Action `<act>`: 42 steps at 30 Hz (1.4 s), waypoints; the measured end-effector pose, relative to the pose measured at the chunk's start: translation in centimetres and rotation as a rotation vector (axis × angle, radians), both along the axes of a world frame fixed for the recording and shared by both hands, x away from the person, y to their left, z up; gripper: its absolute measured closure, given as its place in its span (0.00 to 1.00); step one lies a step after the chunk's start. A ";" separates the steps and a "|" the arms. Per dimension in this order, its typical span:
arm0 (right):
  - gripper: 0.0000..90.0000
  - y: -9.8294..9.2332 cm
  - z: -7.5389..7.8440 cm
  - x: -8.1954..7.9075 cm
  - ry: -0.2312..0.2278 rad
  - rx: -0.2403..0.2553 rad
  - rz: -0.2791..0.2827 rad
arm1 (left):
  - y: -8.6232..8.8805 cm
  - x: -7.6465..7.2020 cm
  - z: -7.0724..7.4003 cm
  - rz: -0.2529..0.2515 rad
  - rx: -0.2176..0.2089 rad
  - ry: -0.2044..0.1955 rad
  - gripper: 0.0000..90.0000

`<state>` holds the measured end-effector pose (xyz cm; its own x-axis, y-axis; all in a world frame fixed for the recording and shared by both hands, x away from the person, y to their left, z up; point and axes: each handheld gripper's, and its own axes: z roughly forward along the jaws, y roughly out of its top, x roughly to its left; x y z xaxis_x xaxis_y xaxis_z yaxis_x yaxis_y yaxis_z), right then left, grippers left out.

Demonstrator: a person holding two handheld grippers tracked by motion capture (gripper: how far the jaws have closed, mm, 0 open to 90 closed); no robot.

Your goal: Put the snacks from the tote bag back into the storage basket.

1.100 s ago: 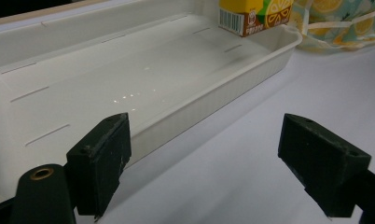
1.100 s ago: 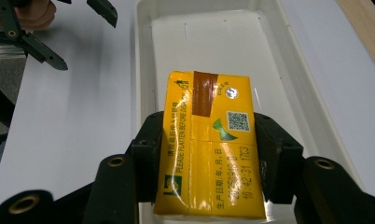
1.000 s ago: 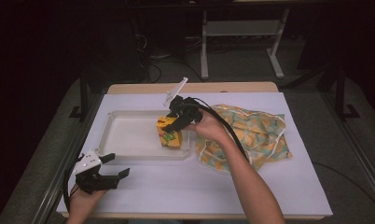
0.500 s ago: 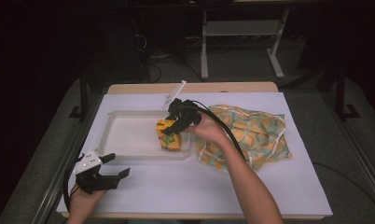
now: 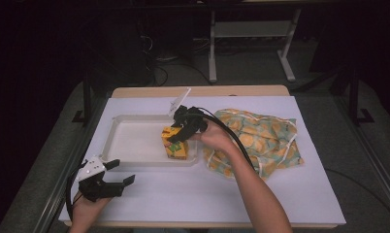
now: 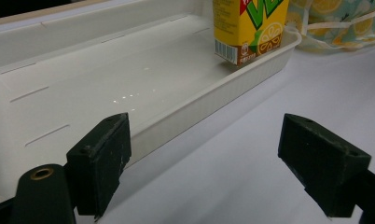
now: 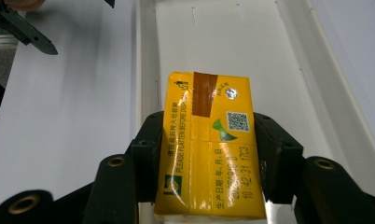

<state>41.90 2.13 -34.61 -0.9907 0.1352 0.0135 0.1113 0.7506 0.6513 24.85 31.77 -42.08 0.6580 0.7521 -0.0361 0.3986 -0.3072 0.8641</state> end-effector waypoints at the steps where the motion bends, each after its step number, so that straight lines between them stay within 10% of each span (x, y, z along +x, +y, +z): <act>1: 0.55 0.0 -0.1 0.0 0.002 -0.003 0.000 | 0.0 0.0 0.0 0.000 0.000 0.000 0.19; 42: 0.54 -0.3 -1.7 -0.3 -0.014 0.017 0.062 | -0.1 0.0 0.0 -0.003 0.003 -0.001 0.18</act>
